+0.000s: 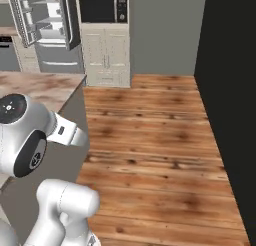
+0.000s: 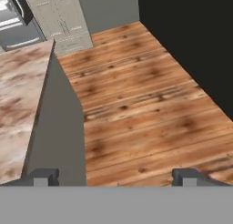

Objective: Place the cold items (lemon and broccoli) from the fridge in one tupperware on the dining counter. Place the warm items (kebab skewer and hot dog) in the stove area in another tupperware.

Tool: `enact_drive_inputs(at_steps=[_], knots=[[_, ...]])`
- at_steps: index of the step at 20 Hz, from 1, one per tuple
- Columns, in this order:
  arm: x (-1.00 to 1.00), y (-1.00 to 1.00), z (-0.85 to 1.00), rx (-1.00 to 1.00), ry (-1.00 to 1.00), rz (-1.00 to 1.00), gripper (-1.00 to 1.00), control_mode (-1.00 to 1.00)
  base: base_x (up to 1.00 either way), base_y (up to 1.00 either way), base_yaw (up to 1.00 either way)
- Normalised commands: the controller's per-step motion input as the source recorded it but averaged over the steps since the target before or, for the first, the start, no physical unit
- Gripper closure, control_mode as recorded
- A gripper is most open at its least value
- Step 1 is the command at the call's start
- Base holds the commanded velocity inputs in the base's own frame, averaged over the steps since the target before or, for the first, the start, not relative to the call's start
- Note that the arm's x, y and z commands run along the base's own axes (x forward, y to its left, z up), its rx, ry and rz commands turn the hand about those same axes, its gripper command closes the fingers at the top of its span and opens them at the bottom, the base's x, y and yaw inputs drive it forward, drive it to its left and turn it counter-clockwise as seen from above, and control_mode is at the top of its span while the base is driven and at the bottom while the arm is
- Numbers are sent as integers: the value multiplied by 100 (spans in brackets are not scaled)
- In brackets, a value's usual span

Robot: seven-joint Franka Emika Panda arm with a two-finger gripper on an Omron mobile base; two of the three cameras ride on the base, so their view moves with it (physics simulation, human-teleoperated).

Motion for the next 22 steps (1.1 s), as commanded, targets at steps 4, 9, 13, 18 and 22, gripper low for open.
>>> enact_drive_inputs(at_steps=[4, 9, 13, 18, 22], knots=[[0, 0, 0, 0, 0, 0, -100, 100, 100, -82, 13], [0, 0, 0, 0, 0, 0, -100, 100, 100, -64, 27], [0, 0, 0, 0, 0, 0, -100, 100, 100, -53, 35], [0, 0, 0, 0, 0, 0, -100, 100, 100, -45, 41], [0, 0, 0, 0, 0, 0, -100, 100, 100, -41, 46]])
